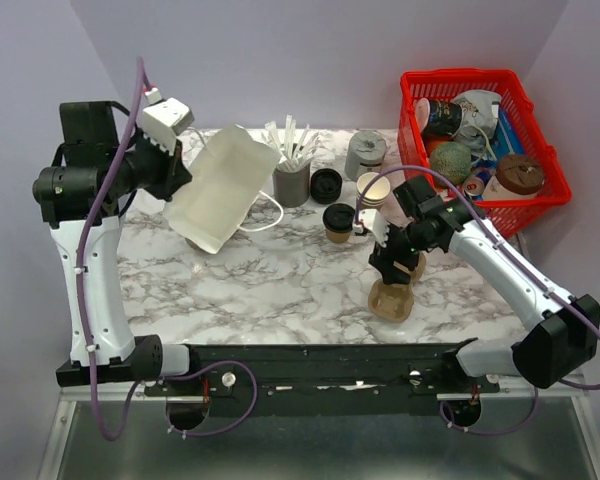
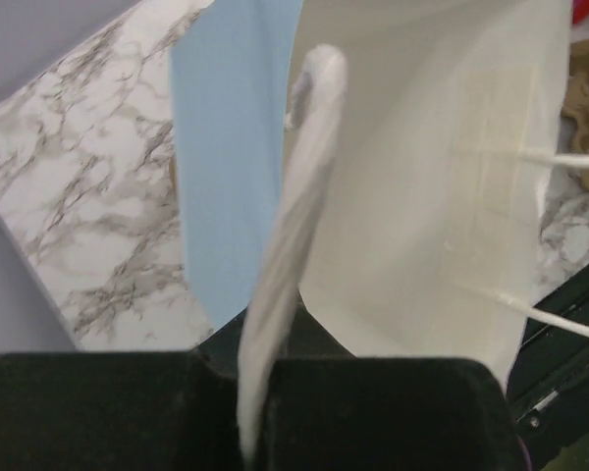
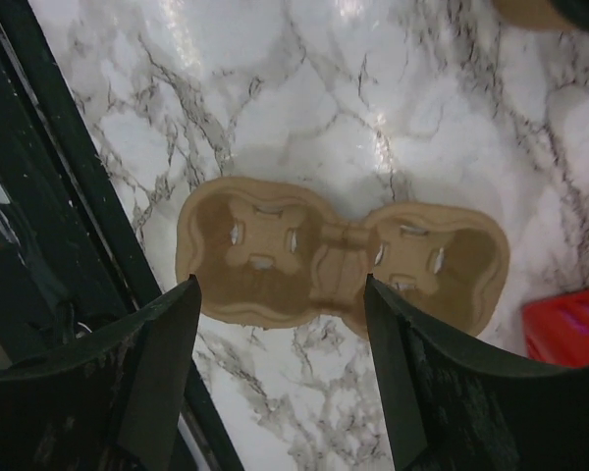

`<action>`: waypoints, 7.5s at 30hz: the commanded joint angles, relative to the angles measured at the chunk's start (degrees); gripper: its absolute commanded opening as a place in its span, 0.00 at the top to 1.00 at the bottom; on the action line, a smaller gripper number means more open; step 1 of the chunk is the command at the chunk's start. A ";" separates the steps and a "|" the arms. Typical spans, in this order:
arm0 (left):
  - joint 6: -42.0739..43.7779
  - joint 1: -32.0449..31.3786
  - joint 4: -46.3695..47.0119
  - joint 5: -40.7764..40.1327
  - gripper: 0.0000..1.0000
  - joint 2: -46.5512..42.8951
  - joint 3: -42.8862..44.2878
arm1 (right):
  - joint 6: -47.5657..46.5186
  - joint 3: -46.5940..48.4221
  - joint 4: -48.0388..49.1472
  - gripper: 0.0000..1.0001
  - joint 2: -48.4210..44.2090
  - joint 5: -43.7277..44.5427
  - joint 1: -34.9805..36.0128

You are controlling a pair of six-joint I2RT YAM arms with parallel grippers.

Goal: Pack the takeout coffee

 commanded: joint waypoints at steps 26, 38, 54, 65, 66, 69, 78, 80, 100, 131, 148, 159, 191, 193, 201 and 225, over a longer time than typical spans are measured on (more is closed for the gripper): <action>25.52 -31.57 -9.54 -8.22 1.00 1.26 -10.43 | -72.84 -15.33 2.33 0.37 -3.41 -3.44 -8.72; 24.13 -32.10 -9.19 -7.61 1.00 0.91 -13.76 | -94.32 -14.89 -3.66 0.37 3.27 1.21 -8.72; 20.44 -32.19 -5.50 -7.43 1.00 -1.73 -18.95 | -99.50 -11.55 -0.58 0.37 9.16 3.24 -8.72; 19.12 -32.19 -5.14 -7.61 1.00 -2.35 -19.91 | -99.52 -7.96 -4.61 0.40 10.48 3.94 -8.80; 19.12 -32.19 -5.06 -7.70 1.00 -2.44 -20.00 | -98.21 -7.51 -5.67 0.40 10.31 3.76 -8.72; 19.64 -32.19 -4.79 -8.49 1.00 -3.22 -20.62 | -99.85 -9.16 -9.10 0.38 6.37 2.36 -8.72; 19.82 -32.19 -3.91 -9.28 1.00 -4.72 -22.37 | -95.86 -17.44 -9.73 0.44 -2.44 -4.06 -4.86; 19.38 -32.19 -3.74 -9.19 1.00 -4.89 -22.55 | -91.62 -17.61 -8.76 0.51 -1.31 -4.85 -2.23; 17.62 -32.19 -3.56 -10.07 1.00 -7.18 -23.96 | -54.61 -13.14 11.71 0.68 11.88 -8.09 12.55; 17.89 -32.19 -3.04 -9.37 1.00 -6.83 -26.42 | -57.67 -21.74 -4.11 0.37 -4.11 1.64 -10.12; 17.36 -32.19 -2.95 -9.19 1.00 -6.66 -27.30 | -54.78 -21.04 -1.20 0.42 0.19 4.03 -12.41; 17.36 -32.19 -2.86 -9.19 1.00 -6.30 -27.21 | -53.37 -22.45 1.61 0.45 -0.24 4.03 -12.58; 17.62 -32.19 -3.65 -9.28 1.00 -5.78 -27.91 | -46.34 -26.14 6.18 0.43 -3.15 5.52 -12.76; 17.54 -32.18 -3.83 -9.28 1.00 -5.69 -28.00 | -45.64 -25.96 6.18 0.45 -2.62 5.78 -12.76; 17.63 -32.19 -4.35 -9.02 1.00 -5.69 -28.35 | -43.79 -25.88 5.92 0.59 -2.26 4.47 -12.85; 9.28 -32.19 -2.42 1.96 1.00 -4.64 -26.60 | -3.20 38.31 -4.99 0.99 -5.89 -28.56 -9.00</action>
